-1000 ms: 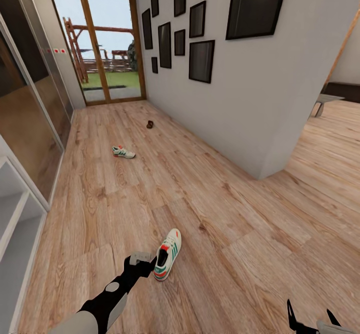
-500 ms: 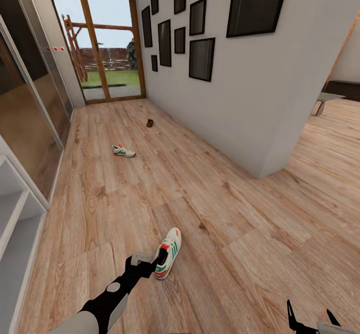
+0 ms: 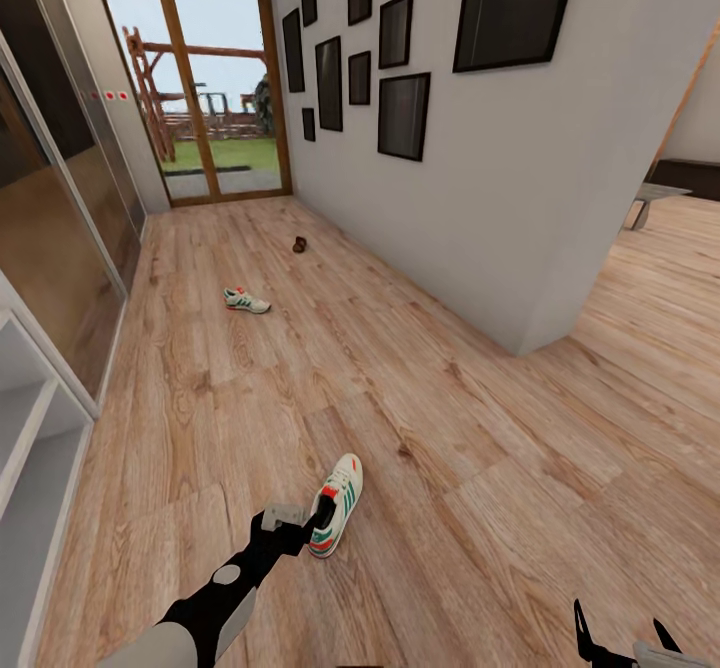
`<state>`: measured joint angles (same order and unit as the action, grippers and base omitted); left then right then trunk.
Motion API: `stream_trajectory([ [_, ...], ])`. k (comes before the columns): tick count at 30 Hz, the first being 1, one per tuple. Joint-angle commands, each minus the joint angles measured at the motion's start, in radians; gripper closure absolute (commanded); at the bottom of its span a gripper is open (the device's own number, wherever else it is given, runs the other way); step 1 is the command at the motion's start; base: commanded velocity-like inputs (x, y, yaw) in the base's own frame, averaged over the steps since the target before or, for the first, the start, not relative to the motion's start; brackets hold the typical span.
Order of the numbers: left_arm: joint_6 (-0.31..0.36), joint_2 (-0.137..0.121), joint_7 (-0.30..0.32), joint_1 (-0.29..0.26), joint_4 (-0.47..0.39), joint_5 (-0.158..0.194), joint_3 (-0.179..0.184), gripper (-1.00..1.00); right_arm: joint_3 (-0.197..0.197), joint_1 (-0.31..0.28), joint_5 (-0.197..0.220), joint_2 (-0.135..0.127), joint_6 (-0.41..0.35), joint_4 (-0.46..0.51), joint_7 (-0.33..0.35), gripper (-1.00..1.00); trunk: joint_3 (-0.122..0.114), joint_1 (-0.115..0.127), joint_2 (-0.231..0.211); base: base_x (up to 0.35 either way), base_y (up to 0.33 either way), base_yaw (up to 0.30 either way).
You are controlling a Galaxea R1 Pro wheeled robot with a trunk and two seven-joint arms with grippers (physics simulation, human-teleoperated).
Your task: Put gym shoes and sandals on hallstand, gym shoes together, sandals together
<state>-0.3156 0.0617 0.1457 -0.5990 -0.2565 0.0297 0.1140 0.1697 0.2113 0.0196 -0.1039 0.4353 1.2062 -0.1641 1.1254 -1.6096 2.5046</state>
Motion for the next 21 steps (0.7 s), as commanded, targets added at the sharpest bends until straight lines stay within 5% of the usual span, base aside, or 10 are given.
stream_trajectory([
  [1, -0.004, 0.0, 0.0, -0.001, 0.001, 0.003, 0.004, -1.0, -0.001, 0.0, 0.002, 0.0, 0.002, 0.0, -0.003, -1.0, 0.002, 0.0, 0.0, 0.0, 0.0, 0.0],
  [21, -0.006, 0.0, 0.001, -0.001, 0.0, 0.004, 0.004, -1.0, -0.001, 0.0, 0.002, 0.0, 0.002, 0.0, -0.004, -1.0, 0.029, 0.0, 0.0, 0.0, 0.0, 0.0],
])
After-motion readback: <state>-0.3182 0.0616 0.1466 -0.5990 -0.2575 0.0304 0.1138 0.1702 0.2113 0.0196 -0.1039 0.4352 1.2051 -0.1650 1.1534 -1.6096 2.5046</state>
